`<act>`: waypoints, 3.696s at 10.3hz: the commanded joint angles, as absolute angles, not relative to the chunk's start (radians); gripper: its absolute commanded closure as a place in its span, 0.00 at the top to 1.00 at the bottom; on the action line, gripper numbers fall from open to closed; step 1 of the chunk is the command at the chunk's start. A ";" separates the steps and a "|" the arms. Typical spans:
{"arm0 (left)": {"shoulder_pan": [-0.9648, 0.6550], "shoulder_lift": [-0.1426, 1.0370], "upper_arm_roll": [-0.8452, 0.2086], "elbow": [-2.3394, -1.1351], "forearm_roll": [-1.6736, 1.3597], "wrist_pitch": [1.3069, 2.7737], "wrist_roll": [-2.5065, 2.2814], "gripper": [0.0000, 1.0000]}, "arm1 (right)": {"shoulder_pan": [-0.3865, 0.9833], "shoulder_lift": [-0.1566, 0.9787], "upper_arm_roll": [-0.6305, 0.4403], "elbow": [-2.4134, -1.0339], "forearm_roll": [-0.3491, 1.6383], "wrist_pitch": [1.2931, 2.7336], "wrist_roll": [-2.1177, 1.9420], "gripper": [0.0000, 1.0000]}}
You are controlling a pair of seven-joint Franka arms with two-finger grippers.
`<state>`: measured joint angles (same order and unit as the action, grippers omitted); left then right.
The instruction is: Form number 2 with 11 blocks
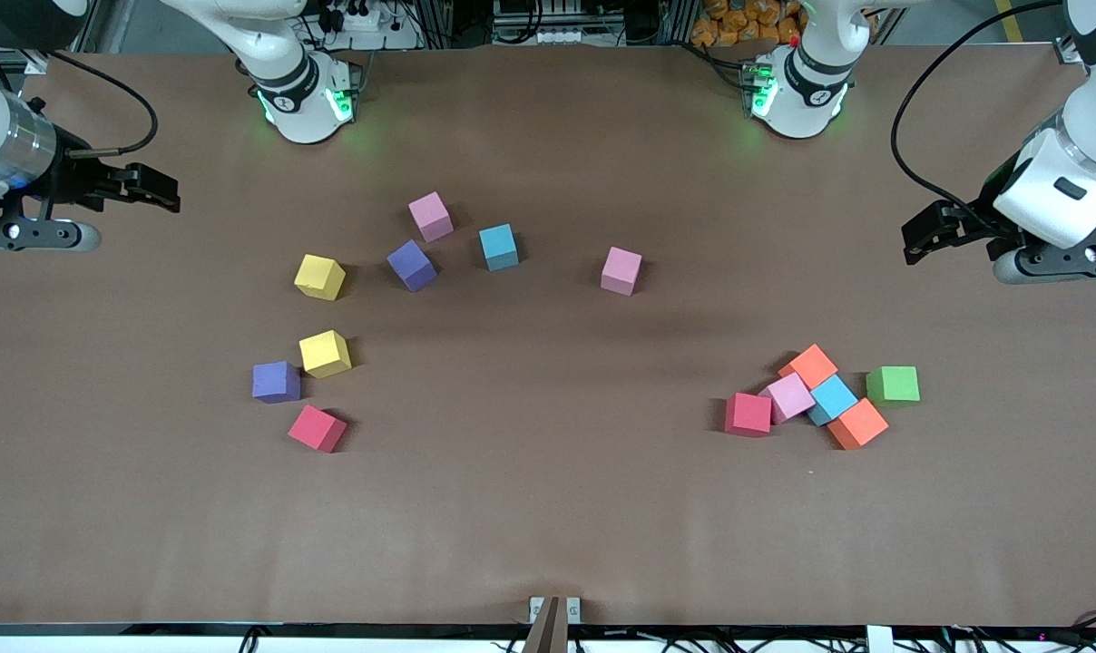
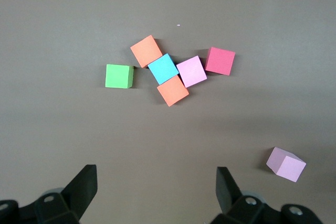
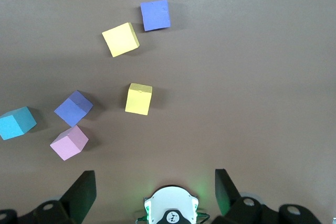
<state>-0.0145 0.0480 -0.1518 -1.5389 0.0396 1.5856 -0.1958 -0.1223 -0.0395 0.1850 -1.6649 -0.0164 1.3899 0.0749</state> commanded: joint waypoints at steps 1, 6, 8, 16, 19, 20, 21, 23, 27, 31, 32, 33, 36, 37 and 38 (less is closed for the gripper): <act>-0.015 0.029 -0.152 -1.536 0.051 1.565 -0.180 1.00 | -0.138 -0.032 0.199 -1.641 -0.005 1.373 0.087 1.00; -0.099 0.084 -0.164 -1.534 0.041 1.546 -0.230 1.00 | -0.111 -0.038 0.201 -1.641 -0.003 1.367 0.145 1.00; -0.237 0.161 -0.172 -1.532 0.037 1.560 -0.509 1.00 | -0.103 -0.038 0.201 -1.644 0.002 1.368 0.161 1.00; -0.402 0.264 -0.351 -1.834 0.006 1.985 -1.113 1.00 | 0.012 -0.034 0.203 -1.911 0.121 1.639 0.140 1.00; -0.419 0.265 -0.353 -1.981 0.000 2.144 -1.552 1.00 | 0.119 -0.046 0.202 -2.125 0.121 1.886 0.126 1.00; -0.420 0.265 -0.354 -2.018 0.000 2.187 -1.669 1.00 | 0.168 -0.046 0.202 -2.197 0.121 1.981 0.126 1.00; -0.420 0.265 -0.359 -2.066 -0.002 2.244 -1.763 1.00 | 0.207 -0.043 0.202 -2.244 0.121 2.049 0.126 1.00; -0.414 0.265 -0.359 -2.147 0.002 2.383 -1.905 1.00 | 0.291 -0.037 0.201 -2.320 0.120 2.168 0.126 1.00; -0.414 0.345 -0.357 -2.203 0.012 2.584 -2.002 1.00 | 0.363 -0.008 0.201 -2.471 0.115 2.405 0.123 1.00; -0.416 0.394 -0.354 -2.203 0.014 2.623 -2.002 1.00 | 0.396 0.113 0.201 -2.483 0.114 2.566 0.123 1.00; -0.417 0.403 -0.354 -2.203 0.014 2.625 -2.002 1.00 | 0.408 0.158 0.201 -2.485 0.112 2.621 0.123 1.00; -0.417 0.419 -0.353 -2.201 0.017 2.628 -2.002 1.00 | 0.416 0.190 0.199 -2.487 0.110 2.663 0.121 1.00; -0.420 0.436 -0.354 -2.201 0.081 2.631 -2.000 0.32 | 0.416 0.210 0.198 -2.505 0.082 2.693 0.118 1.00; -0.423 0.428 -0.359 -2.201 0.081 2.628 -2.003 0.25 | 0.405 0.218 0.198 -2.516 0.028 2.719 0.118 1.00; -0.434 0.413 -0.374 -2.203 0.081 2.619 -2.026 0.15 | 0.390 0.218 0.198 -2.514 0.019 2.712 0.118 1.00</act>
<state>-0.4207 0.4282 -0.3584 -2.2008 0.0561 2.6182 -1.9848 0.4021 0.2068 0.2024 -2.4985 0.0496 2.6884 0.1234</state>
